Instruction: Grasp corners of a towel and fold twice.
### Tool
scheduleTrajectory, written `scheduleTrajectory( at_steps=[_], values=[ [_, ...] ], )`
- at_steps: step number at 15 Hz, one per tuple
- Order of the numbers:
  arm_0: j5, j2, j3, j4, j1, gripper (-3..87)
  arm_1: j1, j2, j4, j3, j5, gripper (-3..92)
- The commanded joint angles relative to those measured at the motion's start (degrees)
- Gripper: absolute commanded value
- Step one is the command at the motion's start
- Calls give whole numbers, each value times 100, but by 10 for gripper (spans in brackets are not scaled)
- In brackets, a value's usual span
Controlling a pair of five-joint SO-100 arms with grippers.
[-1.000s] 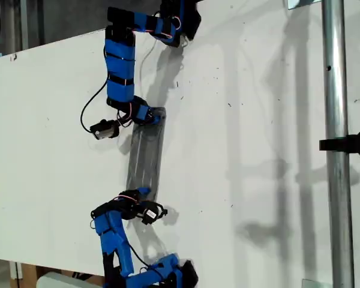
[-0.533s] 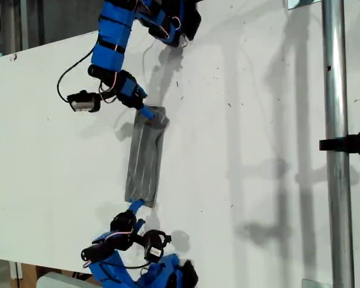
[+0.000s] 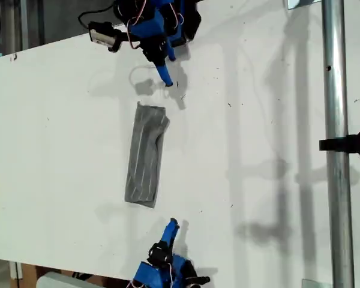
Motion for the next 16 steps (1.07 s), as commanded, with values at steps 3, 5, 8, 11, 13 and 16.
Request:
scheduleTrajectory(
  at_steps=[3,5,8,11,13,16],
  values=[
    [-483,519,940,132,765,46,870,-650,-809,431,-387,439],
    [-598,519,1283,105,703,41,1890,-1547,-1696,378,-1310,452],
    [-686,519,1582,-360,703,37,2786,-3665,-2707,-519,-2092,465],
    [-800,519,1459,-53,738,36,3173,-5186,-3647,-817,-2162,472],
    [-826,519,1450,18,756,36,3278,-6293,-4113,-1169,-2162,472],
    [-721,519,1389,105,721,35,3401,-7444,-3999,-2452,-2399,451]
  ],
)
